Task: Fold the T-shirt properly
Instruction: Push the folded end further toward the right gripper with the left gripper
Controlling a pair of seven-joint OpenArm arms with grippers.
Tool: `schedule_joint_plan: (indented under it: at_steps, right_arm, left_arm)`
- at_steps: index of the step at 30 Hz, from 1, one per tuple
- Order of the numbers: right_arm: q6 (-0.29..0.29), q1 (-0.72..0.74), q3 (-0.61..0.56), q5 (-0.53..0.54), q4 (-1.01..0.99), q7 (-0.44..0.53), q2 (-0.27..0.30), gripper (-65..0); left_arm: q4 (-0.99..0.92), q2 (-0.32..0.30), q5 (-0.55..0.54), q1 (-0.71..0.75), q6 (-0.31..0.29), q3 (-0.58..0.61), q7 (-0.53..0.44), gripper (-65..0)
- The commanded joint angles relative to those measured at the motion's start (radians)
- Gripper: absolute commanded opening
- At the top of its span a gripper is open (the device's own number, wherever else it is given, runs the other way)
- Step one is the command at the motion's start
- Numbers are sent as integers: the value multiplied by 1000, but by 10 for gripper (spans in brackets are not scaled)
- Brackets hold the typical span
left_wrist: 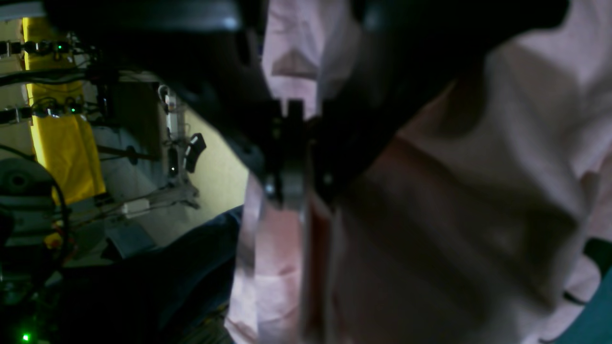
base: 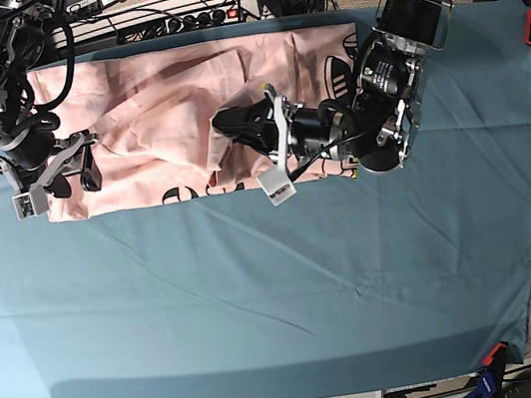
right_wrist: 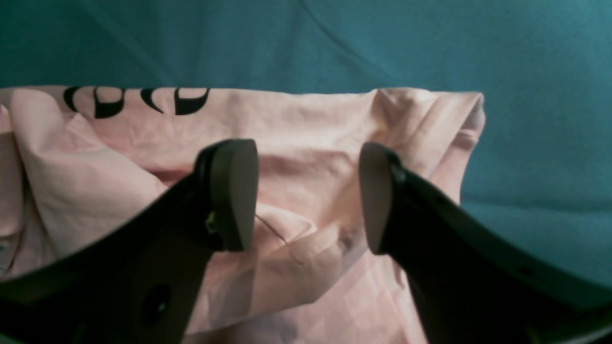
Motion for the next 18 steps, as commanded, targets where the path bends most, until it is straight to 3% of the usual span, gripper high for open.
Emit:
schedule_joint_plan:
  at_steps: [1,8,13,18]
  right_arm:
    - [-2,9,5,14,13,30,11,-314]
    - [-2,9,5,14,13,30,11,-314]
    - [-2,9,5,14,13,30,11,-314]
    - [-2,9,5,14,13,31,11,-314]
  left_arm:
    - [15,6,-29,-21,-6,-3,-23,-650]
    - [15,6,-27,-21,-6,-3,-29,-650]
    - [15,11,42,-21,-6,-3,-89,-650]
    - [15,45,49,-21,-6,-3,-92,-650]
